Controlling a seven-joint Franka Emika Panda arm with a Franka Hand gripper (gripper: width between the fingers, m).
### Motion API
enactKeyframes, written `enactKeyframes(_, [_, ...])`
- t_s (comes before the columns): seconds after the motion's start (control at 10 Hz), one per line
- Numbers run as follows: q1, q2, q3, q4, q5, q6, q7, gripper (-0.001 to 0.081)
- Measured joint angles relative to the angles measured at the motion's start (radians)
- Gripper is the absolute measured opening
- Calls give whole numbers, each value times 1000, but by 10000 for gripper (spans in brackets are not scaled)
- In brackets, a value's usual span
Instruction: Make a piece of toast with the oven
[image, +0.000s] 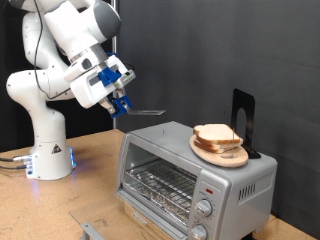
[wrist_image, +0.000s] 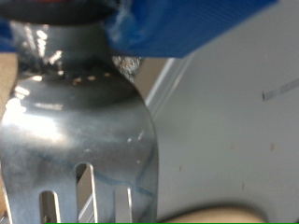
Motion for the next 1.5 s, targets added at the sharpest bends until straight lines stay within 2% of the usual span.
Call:
enactKeyframes(0.2, [-25,29,11,60,-137,-85,5,467])
enactKeyframes(0.3, [-35,64,10,108,-191,-161,8,467])
enactKeyframes(0.4, [-44,110,10,160,-224,-215,24,467])
enactKeyframes(0.7, [-50,274,4,309,-234,-358,74,467])
enactKeyframes(0.8, [-50,268,6,301,-234,-337,71,467])
enactKeyframes(1.1, [-50,260,35,303,-369,-316,51,467])
enactKeyframes(1.2, [-50,267,44,318,-399,-316,60,467])
enactKeyframes(1.5, [-50,321,52,380,-403,-296,98,467])
